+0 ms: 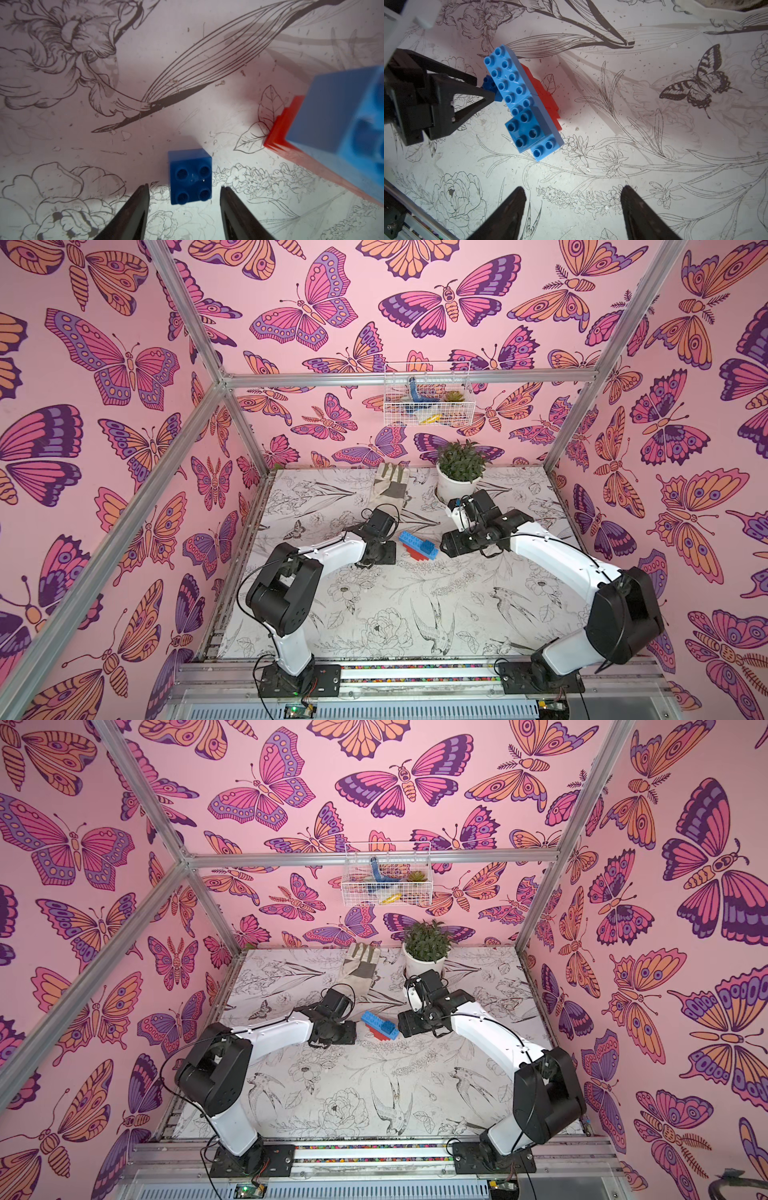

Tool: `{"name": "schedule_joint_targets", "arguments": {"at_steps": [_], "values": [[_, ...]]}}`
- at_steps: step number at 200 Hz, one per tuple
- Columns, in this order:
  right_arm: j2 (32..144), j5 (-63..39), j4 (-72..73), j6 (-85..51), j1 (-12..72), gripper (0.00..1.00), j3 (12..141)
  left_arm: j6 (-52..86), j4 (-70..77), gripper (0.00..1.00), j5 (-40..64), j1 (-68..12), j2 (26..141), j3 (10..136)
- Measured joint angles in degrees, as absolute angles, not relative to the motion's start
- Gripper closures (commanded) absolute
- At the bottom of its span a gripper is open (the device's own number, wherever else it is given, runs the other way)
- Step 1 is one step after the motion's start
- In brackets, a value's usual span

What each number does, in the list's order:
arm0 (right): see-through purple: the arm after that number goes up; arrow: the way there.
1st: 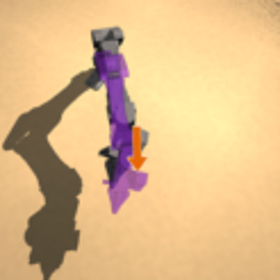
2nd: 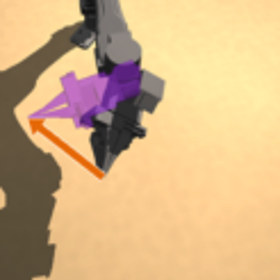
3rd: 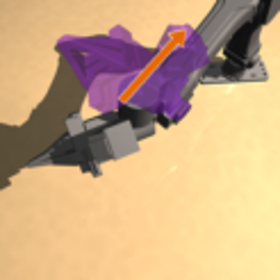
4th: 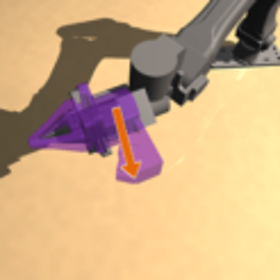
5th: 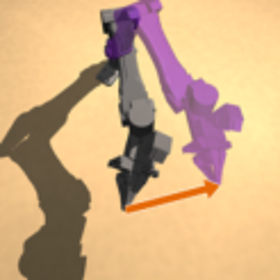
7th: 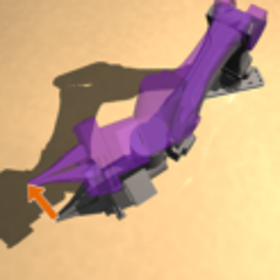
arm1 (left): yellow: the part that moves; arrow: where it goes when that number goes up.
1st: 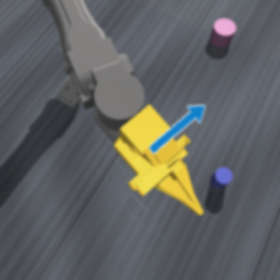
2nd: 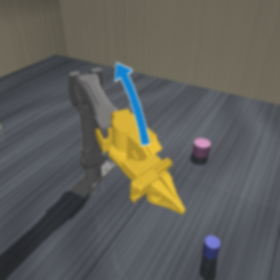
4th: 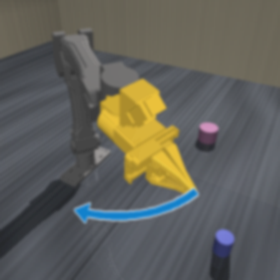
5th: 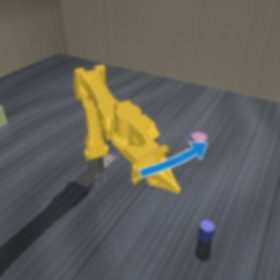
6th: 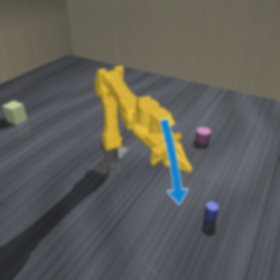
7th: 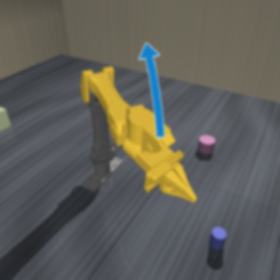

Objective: Assemble a heart with lego
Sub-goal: Pick up the lego brick from the center of the board.

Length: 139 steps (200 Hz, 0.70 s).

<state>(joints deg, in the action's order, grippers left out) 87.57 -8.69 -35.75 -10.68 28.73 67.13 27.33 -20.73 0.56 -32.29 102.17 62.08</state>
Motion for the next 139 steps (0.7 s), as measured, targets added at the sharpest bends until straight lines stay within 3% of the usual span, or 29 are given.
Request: {"name": "schedule_joint_targets", "arguments": {"at_steps": [89,139], "values": [[87.57,-9.21,-35.73,-10.46,28.73,0.24,66.67,24.84,-21.61,0.53,-2.68,-33.87,106.30,66.22],[87.57,-10.09,-35.20,-10.24,28.73,0.24,65.76,24.25,-22.72,0.70,-4.62,-34.52,106.83,66.70]]}}
